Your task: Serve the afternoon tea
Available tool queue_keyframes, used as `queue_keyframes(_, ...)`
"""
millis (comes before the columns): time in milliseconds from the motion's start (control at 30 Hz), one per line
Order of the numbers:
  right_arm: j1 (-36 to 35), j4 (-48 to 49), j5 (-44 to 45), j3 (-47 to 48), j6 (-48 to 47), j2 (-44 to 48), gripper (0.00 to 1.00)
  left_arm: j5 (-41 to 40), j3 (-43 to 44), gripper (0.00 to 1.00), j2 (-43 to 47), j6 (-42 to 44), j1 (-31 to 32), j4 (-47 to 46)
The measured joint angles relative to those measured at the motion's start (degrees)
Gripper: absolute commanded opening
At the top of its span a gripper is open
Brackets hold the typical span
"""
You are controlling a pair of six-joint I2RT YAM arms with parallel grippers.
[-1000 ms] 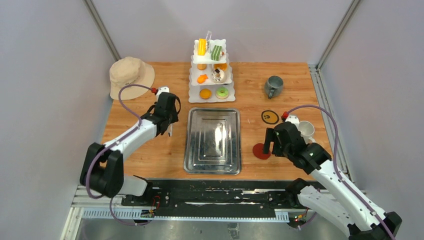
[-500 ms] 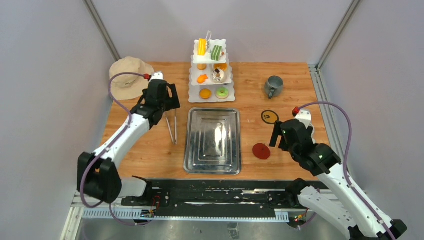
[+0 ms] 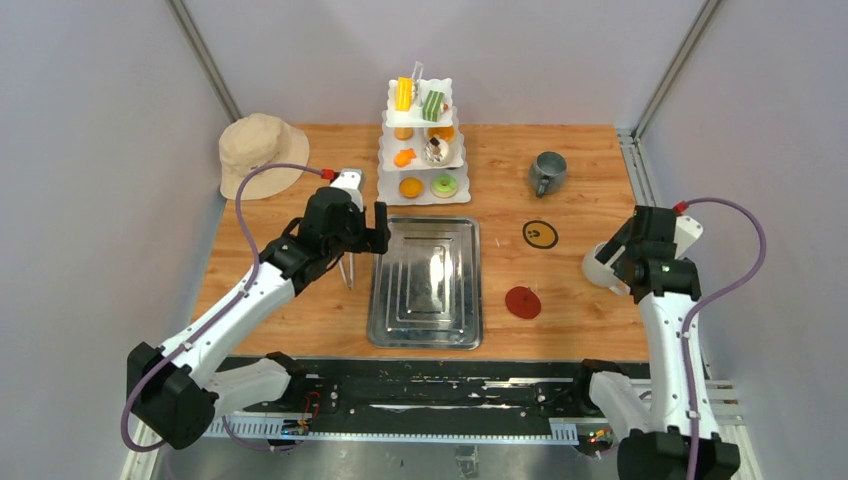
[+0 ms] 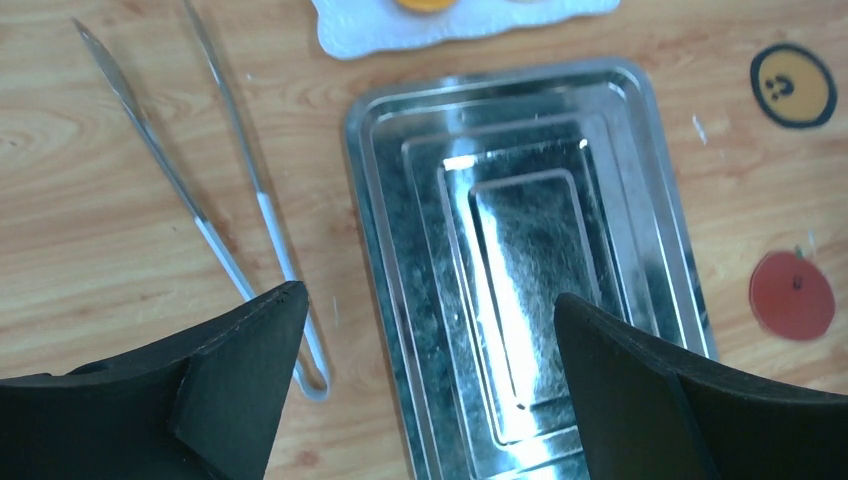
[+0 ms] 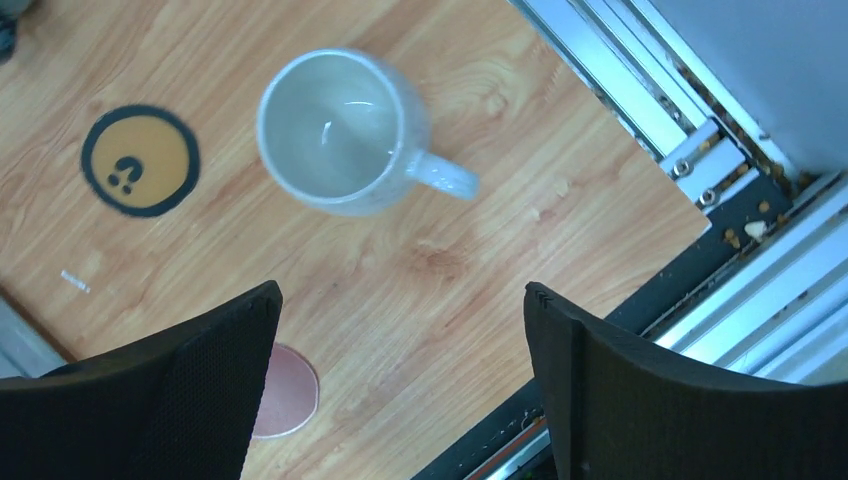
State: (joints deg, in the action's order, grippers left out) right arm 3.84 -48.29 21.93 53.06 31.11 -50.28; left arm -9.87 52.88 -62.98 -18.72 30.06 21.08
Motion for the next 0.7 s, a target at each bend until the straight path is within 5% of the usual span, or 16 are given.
queue_keyframes(133,9.1,0.0,-5.6,0.0,0.0,-5.0,0.88,2.2,-2.5,0.98,0.4,-0.6,0.9,0.5)
queue_keyframes(300,11.0,0.8,-8.0,0.0,-2.9,-10.5,0.89,4.8,-3.9,0.98,0.3,-1.0,1.5,0.1)
queue_keyframes(700,22.4,10.9,-21.4,-8.8,-8.7,-3.7,0.96,5.7,-3.9,0.98,0.1,-1.0,1.6,0.1)
